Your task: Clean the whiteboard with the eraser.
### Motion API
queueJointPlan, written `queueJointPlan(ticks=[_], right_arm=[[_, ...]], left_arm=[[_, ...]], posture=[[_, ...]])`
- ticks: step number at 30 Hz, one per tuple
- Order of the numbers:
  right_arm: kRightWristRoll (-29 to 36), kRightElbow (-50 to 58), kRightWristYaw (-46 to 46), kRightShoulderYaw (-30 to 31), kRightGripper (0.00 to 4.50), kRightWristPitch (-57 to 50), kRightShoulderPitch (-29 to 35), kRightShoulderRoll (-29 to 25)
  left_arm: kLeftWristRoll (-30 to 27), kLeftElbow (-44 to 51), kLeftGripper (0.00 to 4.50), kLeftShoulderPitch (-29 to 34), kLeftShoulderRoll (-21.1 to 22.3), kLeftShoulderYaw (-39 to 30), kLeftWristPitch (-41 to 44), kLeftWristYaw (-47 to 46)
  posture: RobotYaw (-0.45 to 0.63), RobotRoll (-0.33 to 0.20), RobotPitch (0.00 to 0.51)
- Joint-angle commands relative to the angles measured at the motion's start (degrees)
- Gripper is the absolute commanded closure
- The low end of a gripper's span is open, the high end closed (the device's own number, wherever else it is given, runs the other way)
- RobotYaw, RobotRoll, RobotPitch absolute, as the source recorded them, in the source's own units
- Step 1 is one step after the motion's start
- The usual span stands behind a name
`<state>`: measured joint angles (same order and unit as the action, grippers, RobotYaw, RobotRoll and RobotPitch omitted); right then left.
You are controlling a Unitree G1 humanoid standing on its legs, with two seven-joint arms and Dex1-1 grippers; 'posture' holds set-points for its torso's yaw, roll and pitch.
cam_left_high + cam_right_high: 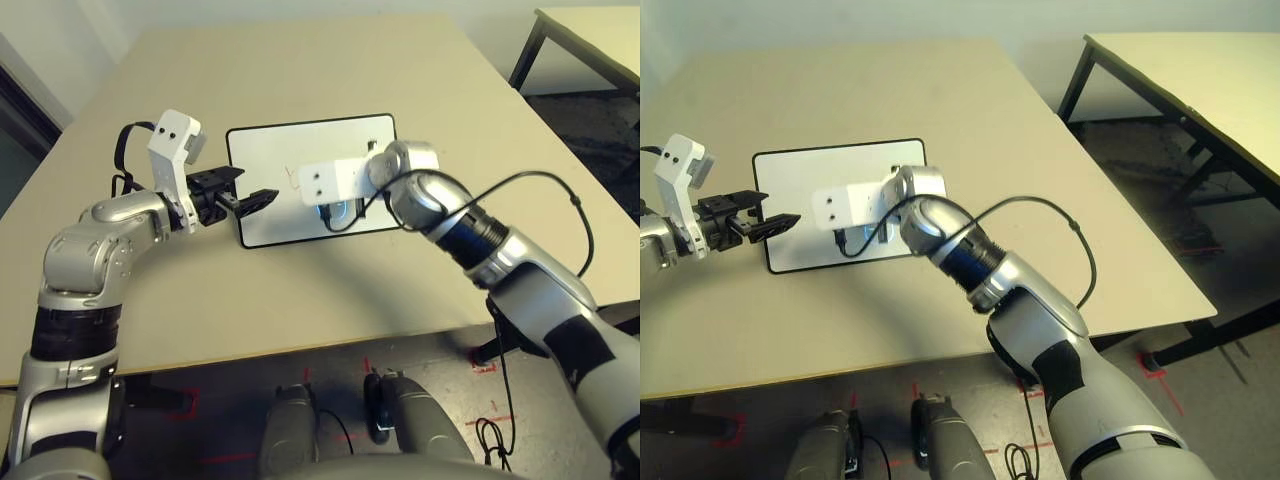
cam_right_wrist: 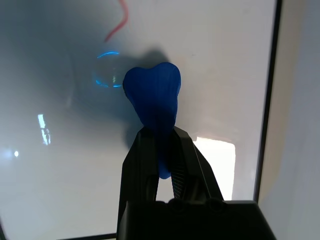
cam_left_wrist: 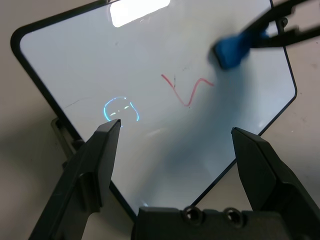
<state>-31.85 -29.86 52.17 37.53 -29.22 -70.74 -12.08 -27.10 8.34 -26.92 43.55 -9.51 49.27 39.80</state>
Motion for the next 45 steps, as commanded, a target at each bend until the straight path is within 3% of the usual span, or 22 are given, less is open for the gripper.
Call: queueJointPlan(ticks=[1,6,9,17,21,23,31,35,45], right_arm=[[-0.67,3.90,2.24,1.46,4.20,-0.98,3.69,-0.42],[-2.94,16.60,8.23,4.71,4.20,-3.41,11.87,-4.84],[-3.82,17.16,8.82,4.63,4.20,-3.22,12.90,-5.84],[-1.02,-9.08,-3.95,-2.69,4.20,2.61,-1.33,-0.91],[-0.38,-16.70,-7.28,-4.69,4.20,5.41,-4.58,0.72],[-0.66,-16.22,-6.48,-4.61,4.21,5.50,-4.01,0.83],[-2.78,6.63,4.29,-0.66,4.21,-0.32,7.40,-2.19],[-3.41,8.01,5.23,-0.63,4.21,-1.11,7.85,-2.45],[-1.29,-14.83,-6.15,-5.08,4.21,6.19,-4.45,2.62]], left_arm=[[-0.46,0.85,0.00,0.88,0.10,-0.23,0.79,-0.12],[-0.45,0.38,0.00,0.78,0.12,-0.24,0.56,-0.06],[-0.33,-0.14,0.00,0.63,0.20,-0.12,0.26,0.14],[0.18,-1.85,0.00,-0.14,-0.12,0.63,-0.81,0.80],[0.36,-2.22,0.00,-0.20,-0.45,0.99,-1.18,0.98],[0.38,-2.35,0.00,-0.21,-0.55,1.11,-1.30,1.04],[0.42,-2.82,0.00,-0.43,-0.87,1.31,-1.67,1.14],[0.46,-3.00,0.00,-0.66,-1.09,1.50,-1.79,1.15],[0.38,-2.50,0.00,-0.40,-1.72,1.83,-1.75,1.00]], posture=[[0.04,0.000,0.144],[0.04,0.000,0.144],[0.03,0.000,0.143],[0.02,0.000,0.141],[0.02,0.000,0.140],[0.02,0.000,0.139],[0.02,0.000,0.137],[0.01,0.000,0.138],[0.02,0.000,0.132]])
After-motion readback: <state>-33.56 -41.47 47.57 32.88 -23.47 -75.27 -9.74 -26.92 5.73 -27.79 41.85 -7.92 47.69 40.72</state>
